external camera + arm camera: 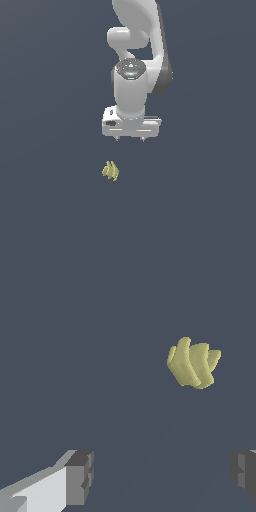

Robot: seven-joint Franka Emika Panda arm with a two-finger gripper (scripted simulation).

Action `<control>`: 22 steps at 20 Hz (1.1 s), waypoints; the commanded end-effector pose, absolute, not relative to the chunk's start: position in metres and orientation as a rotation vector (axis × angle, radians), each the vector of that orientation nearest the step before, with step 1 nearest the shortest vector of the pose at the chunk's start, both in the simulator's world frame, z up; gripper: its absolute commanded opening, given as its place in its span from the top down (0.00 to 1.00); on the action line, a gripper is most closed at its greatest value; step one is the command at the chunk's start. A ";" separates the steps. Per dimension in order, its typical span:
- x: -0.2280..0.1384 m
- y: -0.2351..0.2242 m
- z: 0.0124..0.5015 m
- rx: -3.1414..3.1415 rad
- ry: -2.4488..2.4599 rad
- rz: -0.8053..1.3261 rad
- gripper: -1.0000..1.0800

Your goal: Pick up the object and move it to a goal position.

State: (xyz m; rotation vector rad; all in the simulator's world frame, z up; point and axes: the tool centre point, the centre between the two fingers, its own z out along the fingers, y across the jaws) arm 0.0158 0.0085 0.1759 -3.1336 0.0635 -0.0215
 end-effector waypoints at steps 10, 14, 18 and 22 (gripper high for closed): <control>0.062 -0.035 0.132 -3.115 0.346 -0.008 0.04; 0.076 -0.052 0.114 -3.105 0.442 -0.004 0.04; 0.085 -0.063 0.101 -3.098 0.509 -0.002 0.04; 0.089 -0.070 0.093 -3.093 0.549 0.000 0.04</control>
